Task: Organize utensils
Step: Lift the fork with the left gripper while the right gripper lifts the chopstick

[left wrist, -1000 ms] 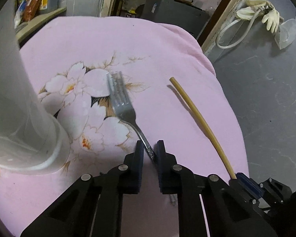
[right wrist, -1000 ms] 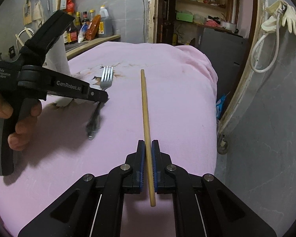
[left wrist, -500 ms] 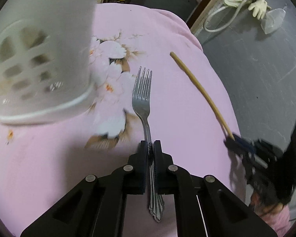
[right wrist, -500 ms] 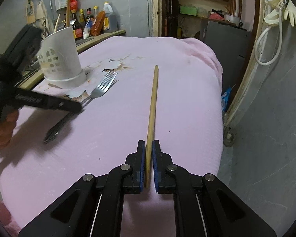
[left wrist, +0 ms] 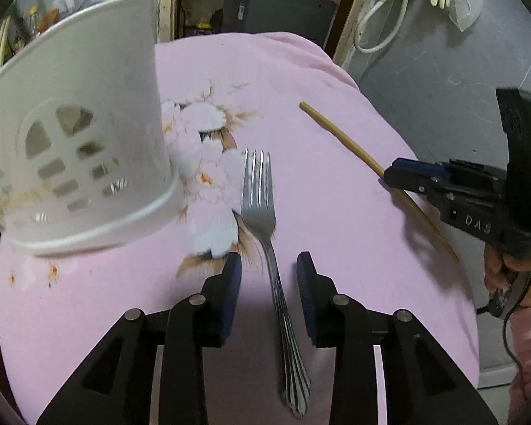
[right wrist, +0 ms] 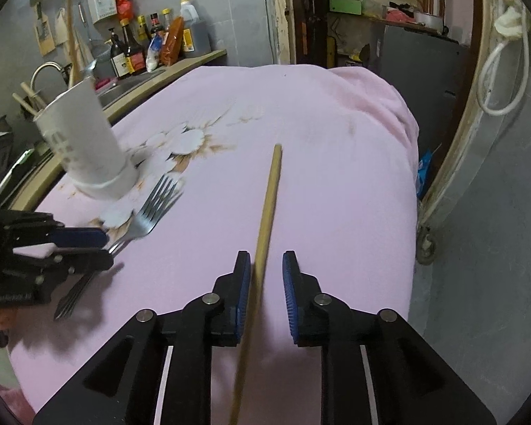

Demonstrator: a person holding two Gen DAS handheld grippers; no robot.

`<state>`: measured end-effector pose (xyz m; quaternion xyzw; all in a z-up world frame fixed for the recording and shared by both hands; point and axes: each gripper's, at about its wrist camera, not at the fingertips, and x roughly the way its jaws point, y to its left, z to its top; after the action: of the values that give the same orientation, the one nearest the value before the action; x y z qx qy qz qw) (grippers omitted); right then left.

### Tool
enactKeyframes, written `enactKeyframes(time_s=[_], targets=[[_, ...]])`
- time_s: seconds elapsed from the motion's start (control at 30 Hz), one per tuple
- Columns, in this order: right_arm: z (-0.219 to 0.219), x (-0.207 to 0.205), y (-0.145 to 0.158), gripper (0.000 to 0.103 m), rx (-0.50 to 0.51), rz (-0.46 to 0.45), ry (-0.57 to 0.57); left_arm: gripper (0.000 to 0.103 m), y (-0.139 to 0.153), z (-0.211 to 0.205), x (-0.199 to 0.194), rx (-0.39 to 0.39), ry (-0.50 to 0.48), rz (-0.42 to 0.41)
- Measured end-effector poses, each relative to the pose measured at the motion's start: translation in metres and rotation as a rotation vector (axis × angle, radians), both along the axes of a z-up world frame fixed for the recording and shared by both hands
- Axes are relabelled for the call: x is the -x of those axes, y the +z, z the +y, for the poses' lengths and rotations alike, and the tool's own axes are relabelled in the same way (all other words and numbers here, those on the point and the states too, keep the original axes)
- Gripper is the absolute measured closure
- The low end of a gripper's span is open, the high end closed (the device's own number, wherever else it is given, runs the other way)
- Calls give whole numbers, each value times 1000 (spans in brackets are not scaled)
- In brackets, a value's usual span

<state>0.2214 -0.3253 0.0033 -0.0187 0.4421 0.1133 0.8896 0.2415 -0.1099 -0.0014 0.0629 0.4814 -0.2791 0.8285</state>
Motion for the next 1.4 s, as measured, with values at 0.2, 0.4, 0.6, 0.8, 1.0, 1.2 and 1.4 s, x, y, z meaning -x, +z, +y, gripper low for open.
enactKeyframes(time_s=[0.2,0.4,0.6,0.8,1.0,1.2,1.4], targets=[[-3,-31,-5,85,-21,35,12,75,-10,-26,-18,-82,14,-53],[0,-52,-12,85,-27,72,27,75,-18,-41,-28,-162,3,-72],[-1,-59,-14,85,-32,114,40,81,-20,-41,-40,-166,-4,-47],[0,-59,-11,97,-46,110,-2,82,-22,-47,-40,-157,0,-73],[-1,-40,-7,98,-80,45,-33,82,-19,-31,-29,-69,14,-68],[8,-4,0,98,-95,-95,-25,82,-8,-11,-11,23,43,-122],[29,40,20,98,-46,-324,-9,82,18,9,14,127,95,-270]])
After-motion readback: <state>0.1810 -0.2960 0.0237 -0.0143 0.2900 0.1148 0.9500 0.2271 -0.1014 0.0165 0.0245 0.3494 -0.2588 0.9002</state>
